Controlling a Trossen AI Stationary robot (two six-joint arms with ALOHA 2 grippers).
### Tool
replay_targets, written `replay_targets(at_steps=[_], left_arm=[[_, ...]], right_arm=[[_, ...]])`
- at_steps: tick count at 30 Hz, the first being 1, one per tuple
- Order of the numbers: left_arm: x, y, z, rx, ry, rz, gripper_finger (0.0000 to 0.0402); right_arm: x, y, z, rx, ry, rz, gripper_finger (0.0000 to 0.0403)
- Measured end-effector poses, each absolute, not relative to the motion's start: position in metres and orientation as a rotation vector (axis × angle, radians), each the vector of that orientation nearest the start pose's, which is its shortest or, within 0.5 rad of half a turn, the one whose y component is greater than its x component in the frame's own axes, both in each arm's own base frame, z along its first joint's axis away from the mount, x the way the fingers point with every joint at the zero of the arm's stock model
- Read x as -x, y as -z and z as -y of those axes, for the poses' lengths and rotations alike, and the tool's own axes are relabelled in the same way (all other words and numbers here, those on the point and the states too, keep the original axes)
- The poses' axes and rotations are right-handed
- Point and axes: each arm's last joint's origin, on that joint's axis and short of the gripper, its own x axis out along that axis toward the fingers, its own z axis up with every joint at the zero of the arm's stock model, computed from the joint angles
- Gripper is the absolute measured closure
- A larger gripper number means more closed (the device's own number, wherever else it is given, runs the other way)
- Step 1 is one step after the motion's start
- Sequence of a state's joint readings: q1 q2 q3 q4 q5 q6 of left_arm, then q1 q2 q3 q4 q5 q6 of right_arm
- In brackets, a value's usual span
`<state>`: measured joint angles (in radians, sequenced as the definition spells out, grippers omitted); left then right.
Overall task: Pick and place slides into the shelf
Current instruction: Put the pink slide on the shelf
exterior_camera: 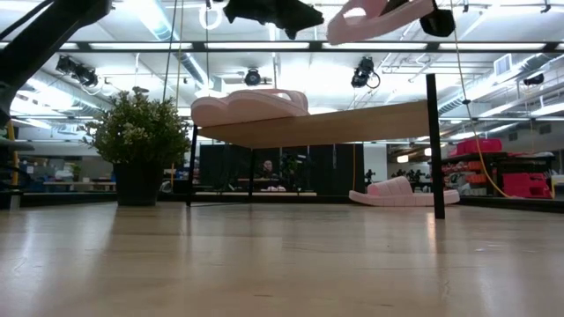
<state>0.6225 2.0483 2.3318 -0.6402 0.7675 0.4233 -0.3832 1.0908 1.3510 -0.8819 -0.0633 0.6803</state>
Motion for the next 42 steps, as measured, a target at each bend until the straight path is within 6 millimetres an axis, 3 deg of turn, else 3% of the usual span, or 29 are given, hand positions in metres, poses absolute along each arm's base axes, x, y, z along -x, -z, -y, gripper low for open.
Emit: replay_targets(at_steps=[12,17,22,26,32,42], left_arm=[[-0.343,-0.462,-0.246,-0.039,-0.076,-0.240,0.0306],[-0.346,-0.463,-0.241,0.035,-0.117,-0.242,0.0322],[-0.354,-0.468,-0.217,0.025,-0.057,-0.236,0.0337],[-0.357,-0.482,-0.183,-0.051,0.078,-0.197,0.0347],[-0.349,-0.487,-0.142,-0.036,0.259,-0.267,0.0358],[-0.347,-0.465,-0.127,0.036,0.256,-0.480,0.0385]], right_arm=[[-0.183,-0.400,0.073,-0.949,0.882,-0.291,0.0333],[-0.192,-0.374,0.065,-1.026,0.982,-0.272,0.0333],[-0.209,-0.344,0.056,-1.164,0.943,-0.177,0.0333],[-0.219,-0.329,0.051,-1.231,0.891,-0.110,0.0334],[-0.217,-0.326,0.050,-1.227,0.917,-0.106,0.0334],[-0.217,-0.327,0.053,-1.215,0.921,-0.102,0.0334]])
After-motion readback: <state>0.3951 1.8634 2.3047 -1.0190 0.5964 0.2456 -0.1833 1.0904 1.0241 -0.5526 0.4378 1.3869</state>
